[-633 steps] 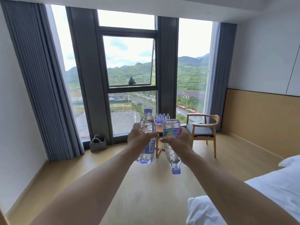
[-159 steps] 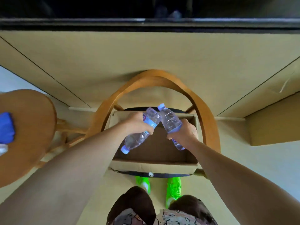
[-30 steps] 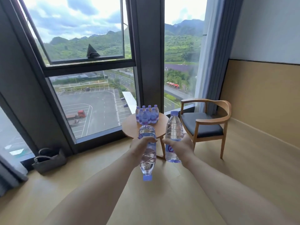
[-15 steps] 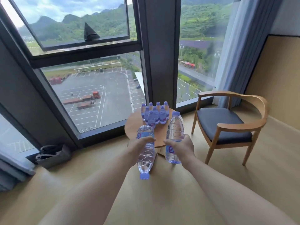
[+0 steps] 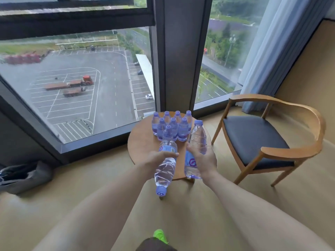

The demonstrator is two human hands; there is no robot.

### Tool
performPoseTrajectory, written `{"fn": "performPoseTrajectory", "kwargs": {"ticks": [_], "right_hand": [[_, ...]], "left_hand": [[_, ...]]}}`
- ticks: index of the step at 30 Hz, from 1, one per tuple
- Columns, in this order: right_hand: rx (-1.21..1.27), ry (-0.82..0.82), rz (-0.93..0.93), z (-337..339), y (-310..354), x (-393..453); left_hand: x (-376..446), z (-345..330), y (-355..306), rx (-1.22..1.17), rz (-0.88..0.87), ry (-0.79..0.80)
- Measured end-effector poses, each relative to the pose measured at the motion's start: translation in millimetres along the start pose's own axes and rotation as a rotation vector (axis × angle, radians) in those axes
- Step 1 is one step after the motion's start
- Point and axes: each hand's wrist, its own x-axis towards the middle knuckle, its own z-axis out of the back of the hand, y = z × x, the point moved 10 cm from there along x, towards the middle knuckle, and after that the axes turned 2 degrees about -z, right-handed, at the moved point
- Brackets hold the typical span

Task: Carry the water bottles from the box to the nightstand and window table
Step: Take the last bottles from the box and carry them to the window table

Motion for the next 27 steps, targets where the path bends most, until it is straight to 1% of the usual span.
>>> {"fn": "performPoseTrajectory", "kwargs": {"ticks": [2, 4, 5, 8, 10, 11, 15, 18, 19, 21, 23, 24, 27], "right_hand": [[0.045, -0.023, -0.007, -13.0, 1.5, 23.1], [0.060, -0.063, -0.021, -19.6, -1.3, 43.5], [0.056, -0.079, -0.038, -21.4, -3.3, 53.5], [0.045, -0.104, -0.119, -26.8, -14.8, 85.9], [-0.014, -0.131, -0.145, -29.7, -21.4, 111.0], [-0.037, -0.137, -0.148, -31.6, -24.1, 124.1], [-0.180, -0.102, -0.120, -43.8, -34.0, 185.1], [-0.219, -0.044, -0.164, -56.7, -51.9, 229.4], [-0.234, -0.028, -0.189, -60.1, -57.6, 242.2], [-0.264, 0.022, -0.233, -68.2, -67.9, 264.0], [-0.286, 0.062, -0.257, -75.3, -75.2, 283.4], [-0.294, 0.074, -0.262, -78.5, -77.2, 291.4], [-0.324, 0.109, -0.252, -89.7, -79.0, 308.6]], "left_hand": [[30.1, 9.1, -15.8, 0.073, -0.053, 0.025], [51.8, 13.4, -20.0, 0.144, -0.021, 0.074], [62.7, 14.2, -16.7, 0.154, 0.030, 0.099], [82.6, 9.8, 3.1, 0.168, 0.296, 0.204], [102.3, 8.5, 7.5, 0.224, 0.380, 0.235], [114.2, 6.6, 7.3, 0.245, 0.395, 0.243], [172.8, 3.0, 0.6, 0.363, 0.302, 0.179], [205.8, 0.7, 0.4, 0.535, 0.294, 0.169], [215.7, 0.6, -0.4, 0.613, 0.306, 0.175], [232.9, -3.0, -4.4, 0.878, 0.302, 0.233], [249.4, -13.0, -11.0, 1.170, 0.245, 0.305], [256.2, -18.5, -12.9, 1.273, 0.214, 0.328], [272.8, -28.4, -11.3, 1.436, 0.151, 0.358]]}}
